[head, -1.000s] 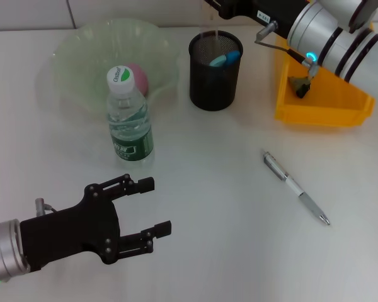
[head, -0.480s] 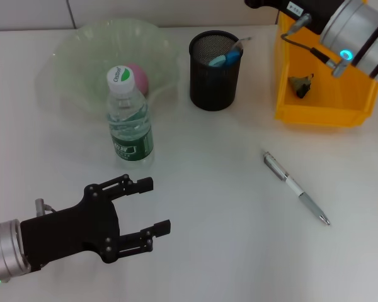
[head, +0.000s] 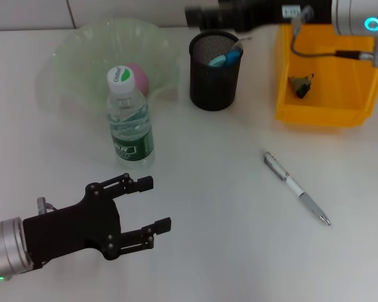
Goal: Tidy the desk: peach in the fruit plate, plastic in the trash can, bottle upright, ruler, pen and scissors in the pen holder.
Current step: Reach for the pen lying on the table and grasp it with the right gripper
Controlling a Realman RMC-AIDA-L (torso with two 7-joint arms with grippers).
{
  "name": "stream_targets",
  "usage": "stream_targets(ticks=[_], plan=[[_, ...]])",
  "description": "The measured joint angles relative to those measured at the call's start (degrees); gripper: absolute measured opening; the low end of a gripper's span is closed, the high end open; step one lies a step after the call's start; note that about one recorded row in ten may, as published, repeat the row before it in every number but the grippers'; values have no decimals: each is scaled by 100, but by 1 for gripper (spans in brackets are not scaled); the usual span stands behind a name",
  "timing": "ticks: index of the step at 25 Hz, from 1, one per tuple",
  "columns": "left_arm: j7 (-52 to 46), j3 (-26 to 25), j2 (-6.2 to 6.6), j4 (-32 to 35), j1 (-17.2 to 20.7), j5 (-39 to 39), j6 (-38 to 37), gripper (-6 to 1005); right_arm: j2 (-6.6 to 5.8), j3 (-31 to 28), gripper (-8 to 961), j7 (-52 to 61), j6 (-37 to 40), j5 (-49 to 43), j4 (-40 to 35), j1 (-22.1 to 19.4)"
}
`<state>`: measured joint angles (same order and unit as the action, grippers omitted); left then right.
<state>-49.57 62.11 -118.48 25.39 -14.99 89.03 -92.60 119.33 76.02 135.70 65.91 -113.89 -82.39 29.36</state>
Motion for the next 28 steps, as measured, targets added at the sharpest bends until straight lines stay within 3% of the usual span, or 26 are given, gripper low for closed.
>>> stream_targets(ticks=[2, 3, 4, 12, 21, 28], plan=[[-2, 1, 0, 0, -8, 0, 9, 775, -3, -53, 821, 1227, 1192, -1194, -568, 300], [-2, 1, 0, 0, -8, 0, 9, 775, -3, -53, 820, 1227, 1192, -1194, -568, 300], [-2, 1, 0, 0, -8, 0, 9, 775, -1, -32, 820, 1864, 1933, -1868, -850, 509], [-51, 13, 1, 2, -169, 1, 89, 775, 22, 310, 819, 3328, 3679, -3577, -1111, 1147], [-104, 21, 5, 1, -228, 1, 120, 775, 49, 329, 817, 3365, 4046, -3982, -603, 1325], [-104, 11, 10, 25, -238, 0, 120, 775, 32, 555, 809, 3365, 3495, -4177, 245, 1398]])
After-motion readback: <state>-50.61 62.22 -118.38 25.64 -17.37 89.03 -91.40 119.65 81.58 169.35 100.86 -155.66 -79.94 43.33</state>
